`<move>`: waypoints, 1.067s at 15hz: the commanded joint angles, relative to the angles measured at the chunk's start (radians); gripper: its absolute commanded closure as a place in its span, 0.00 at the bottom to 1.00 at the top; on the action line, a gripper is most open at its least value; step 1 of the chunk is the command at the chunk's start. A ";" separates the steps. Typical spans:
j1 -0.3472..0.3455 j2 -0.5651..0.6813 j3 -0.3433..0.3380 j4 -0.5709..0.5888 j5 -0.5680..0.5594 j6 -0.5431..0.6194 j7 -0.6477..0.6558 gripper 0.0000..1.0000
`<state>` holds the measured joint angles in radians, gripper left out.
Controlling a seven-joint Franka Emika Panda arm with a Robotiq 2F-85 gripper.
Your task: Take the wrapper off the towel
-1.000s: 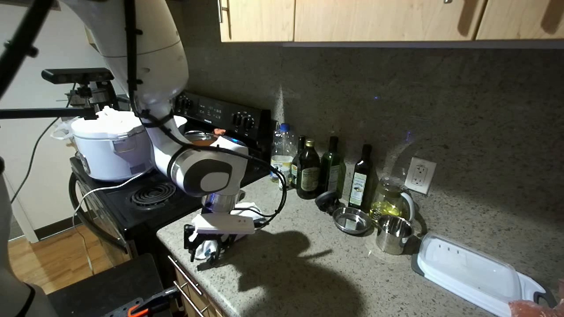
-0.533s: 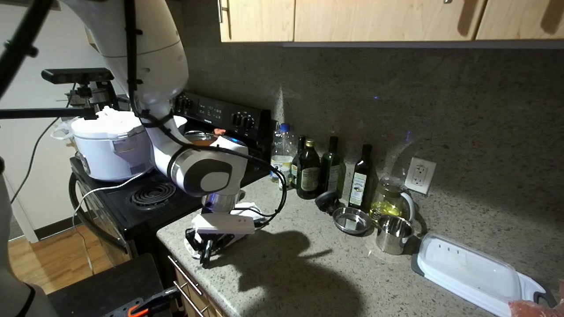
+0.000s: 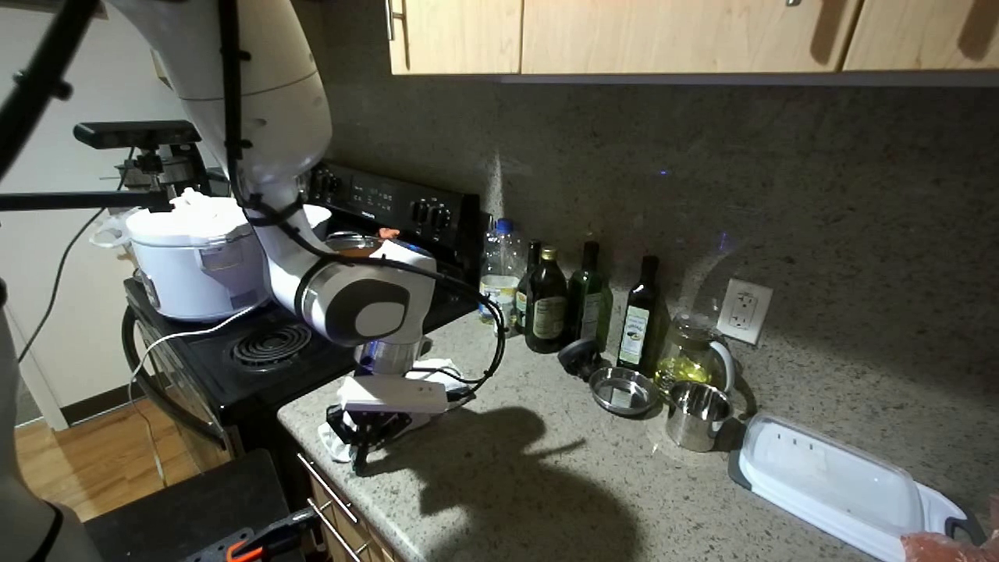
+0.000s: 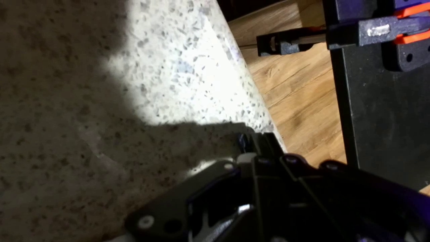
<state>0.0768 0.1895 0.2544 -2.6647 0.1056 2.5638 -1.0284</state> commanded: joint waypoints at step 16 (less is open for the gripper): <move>0.091 -0.103 0.058 -0.092 0.014 0.007 0.246 0.99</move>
<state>0.1471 0.1469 0.2994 -2.7128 0.1069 2.5610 -0.8375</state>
